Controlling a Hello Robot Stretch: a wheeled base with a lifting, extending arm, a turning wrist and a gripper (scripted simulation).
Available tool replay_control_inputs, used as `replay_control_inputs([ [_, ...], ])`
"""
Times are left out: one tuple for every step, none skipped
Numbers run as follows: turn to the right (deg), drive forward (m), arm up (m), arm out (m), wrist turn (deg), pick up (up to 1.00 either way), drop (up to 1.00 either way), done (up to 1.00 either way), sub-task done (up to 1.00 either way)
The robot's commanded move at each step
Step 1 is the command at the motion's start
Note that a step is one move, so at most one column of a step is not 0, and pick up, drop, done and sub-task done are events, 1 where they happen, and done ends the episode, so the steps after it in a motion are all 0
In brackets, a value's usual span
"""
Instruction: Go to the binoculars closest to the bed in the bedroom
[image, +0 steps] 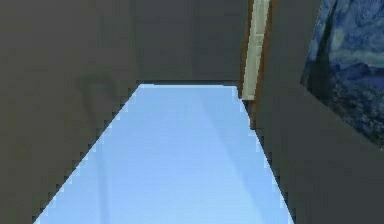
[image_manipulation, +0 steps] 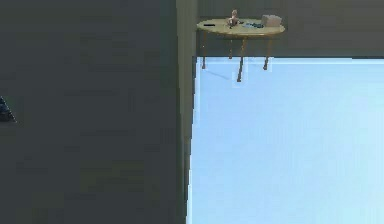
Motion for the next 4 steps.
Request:
replay_control_inputs([
  [0.0, 1.00, 0.00, 0.00, 0.0, 0.00, 0.00, 0.00, 0.00],
  [3.0, 0.00, 0.00, 0.00, 0.0, 0.00, 0.00, 0.00, 0.00],
  [0.0, 1.00, 0.00, 0.00, 0.0, 0.00, 0.00, 0.00, 0.00],
  [0.0, 0.50, 0.00, 0.00, 0.0, 0.00, 0.00, 0.00, 0.00],
])
